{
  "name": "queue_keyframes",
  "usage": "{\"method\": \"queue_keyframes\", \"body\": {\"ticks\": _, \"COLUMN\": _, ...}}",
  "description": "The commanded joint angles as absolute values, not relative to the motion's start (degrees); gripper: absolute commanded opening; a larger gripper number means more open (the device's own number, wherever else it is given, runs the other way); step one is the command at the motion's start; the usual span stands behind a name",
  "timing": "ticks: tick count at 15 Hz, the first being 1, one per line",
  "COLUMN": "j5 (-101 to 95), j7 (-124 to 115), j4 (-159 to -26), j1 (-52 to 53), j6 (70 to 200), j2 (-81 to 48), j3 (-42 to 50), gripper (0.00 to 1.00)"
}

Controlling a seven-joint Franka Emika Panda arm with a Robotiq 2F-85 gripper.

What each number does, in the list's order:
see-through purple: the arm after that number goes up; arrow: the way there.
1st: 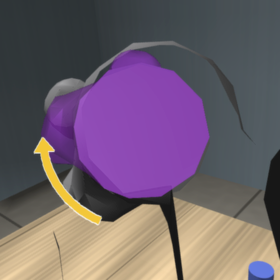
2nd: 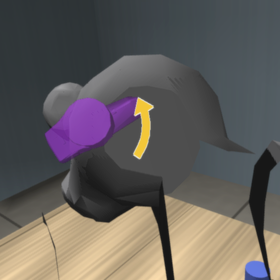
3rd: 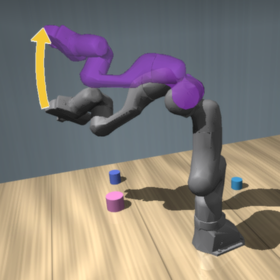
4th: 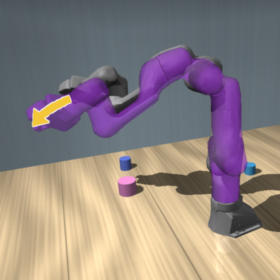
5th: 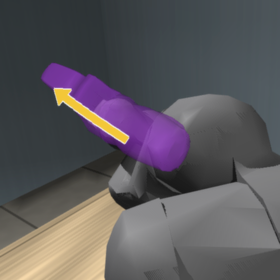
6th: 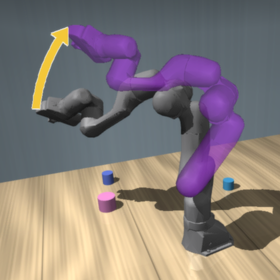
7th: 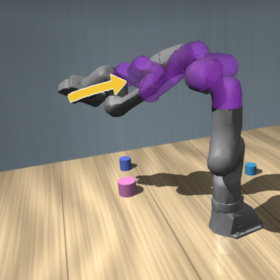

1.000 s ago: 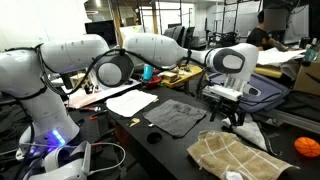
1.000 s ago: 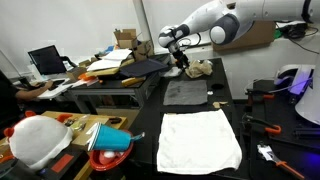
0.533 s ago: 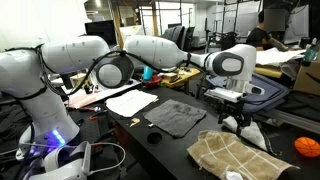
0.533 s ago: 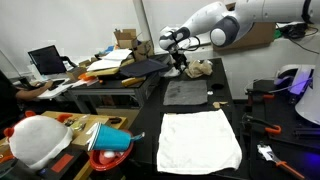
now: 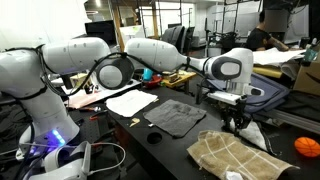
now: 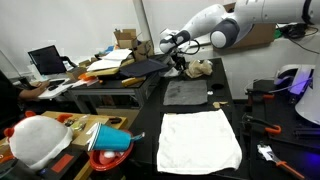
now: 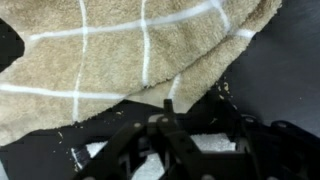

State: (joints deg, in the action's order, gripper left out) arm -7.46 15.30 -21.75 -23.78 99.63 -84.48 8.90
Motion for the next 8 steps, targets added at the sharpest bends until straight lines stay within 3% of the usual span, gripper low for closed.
{"method": "queue_keyframes", "body": {"ticks": 1, "j5": -9.4, "j7": 13.3, "j4": -22.2, "j1": -23.1, "j6": 102.2, "j2": -84.6, "j3": 10.1, "gripper": 0.18}}
{"method": "queue_keyframes", "body": {"ticks": 4, "j5": -9.8, "j7": 13.6, "j4": -21.8, "j1": -22.9, "j6": 101.4, "j2": -84.6, "j3": 10.2, "gripper": 0.00}}
{"method": "queue_keyframes", "body": {"ticks": 5, "j5": -10.2, "j7": 13.9, "j4": -21.5, "j1": -22.8, "j6": 100.4, "j2": -84.6, "j3": 10.4, "gripper": 0.23}}
{"method": "queue_keyframes", "body": {"ticks": 6, "j5": -10.5, "j7": 13.9, "j4": -21.3, "j1": -22.6, "j6": 100.1, "j2": -84.6, "j3": 10.7, "gripper": 0.36}}
{"method": "queue_keyframes", "body": {"ticks": 7, "j5": -10.9, "j7": 13.6, "j4": -20.9, "j1": -22.4, "j6": 99.7, "j2": -84.6, "j3": 11.2, "gripper": 0.36}}
{"method": "queue_keyframes", "body": {"ticks": 8, "j5": -11.3, "j7": 13.5, "j4": -20.6, "j1": -22.2, "j6": 99.3, "j2": -84.6, "j3": 11.7, "gripper": 0.44}}
